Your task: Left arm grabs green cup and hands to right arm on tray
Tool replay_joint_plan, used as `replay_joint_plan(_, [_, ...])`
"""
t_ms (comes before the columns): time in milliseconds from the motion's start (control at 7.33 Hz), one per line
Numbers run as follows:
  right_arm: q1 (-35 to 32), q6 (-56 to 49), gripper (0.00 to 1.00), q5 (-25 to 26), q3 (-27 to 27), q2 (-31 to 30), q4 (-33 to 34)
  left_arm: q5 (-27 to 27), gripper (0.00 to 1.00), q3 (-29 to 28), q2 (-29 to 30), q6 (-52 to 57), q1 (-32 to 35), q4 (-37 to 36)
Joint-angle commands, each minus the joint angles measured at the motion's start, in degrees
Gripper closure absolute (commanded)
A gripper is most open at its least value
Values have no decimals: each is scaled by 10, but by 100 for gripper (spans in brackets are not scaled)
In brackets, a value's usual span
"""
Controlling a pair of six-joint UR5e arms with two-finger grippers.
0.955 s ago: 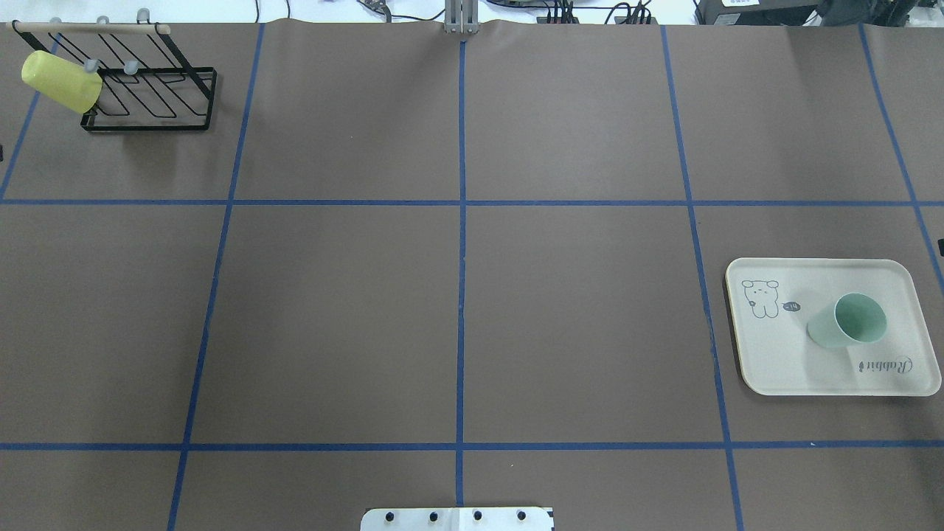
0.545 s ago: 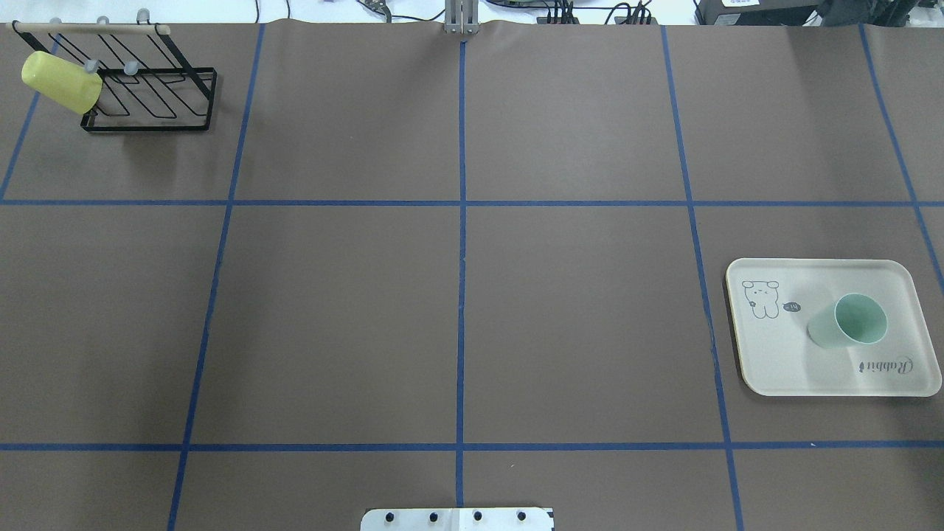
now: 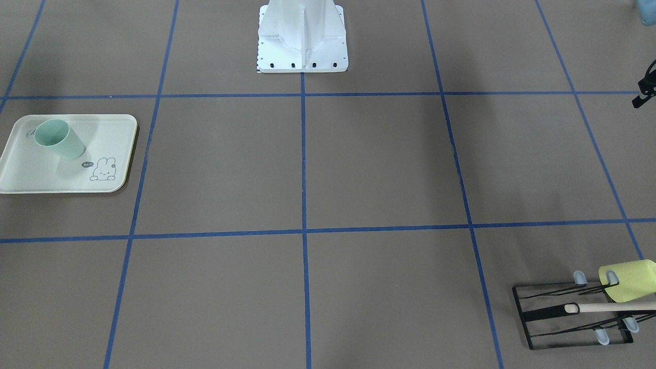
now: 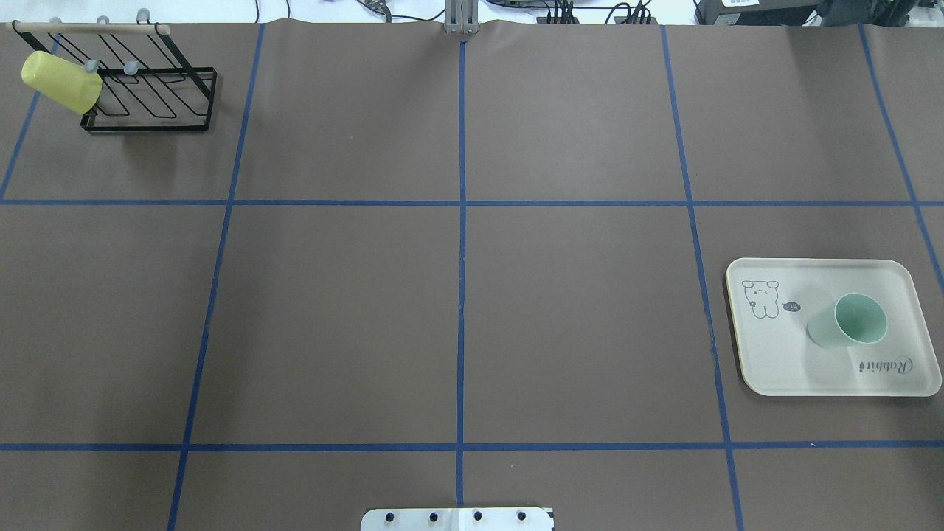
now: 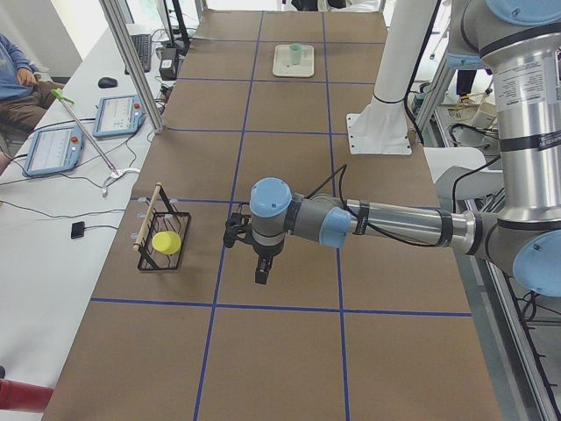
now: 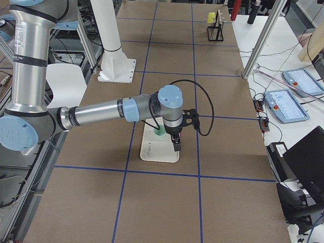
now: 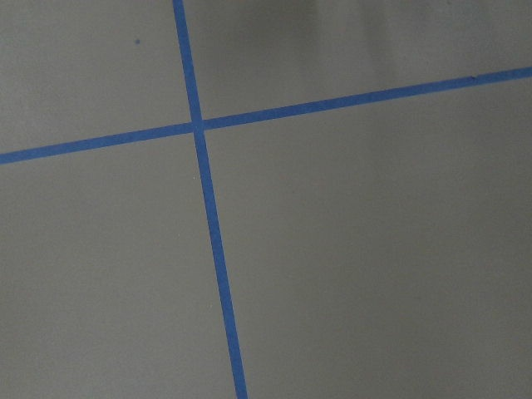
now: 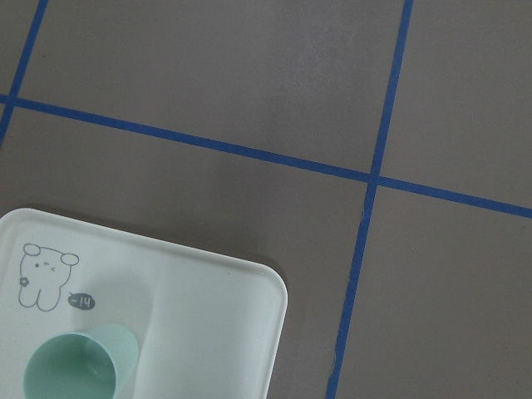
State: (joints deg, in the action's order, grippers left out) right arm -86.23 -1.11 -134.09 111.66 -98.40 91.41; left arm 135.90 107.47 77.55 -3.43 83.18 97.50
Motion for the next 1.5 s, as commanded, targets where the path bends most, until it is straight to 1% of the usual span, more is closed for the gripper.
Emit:
replay_joint_plan(0, [4,0,0,1,-4,12,21,0,0,-7,8,0,1,-2])
replay_joint_plan(273, [6,0,0,2,-8,13,20,2,0,-7,10,-15,0,-2])
replay_joint_plan(1364, [6,0,0,1,-21,25,20,2,0,-9,14,-16,-1,-2])
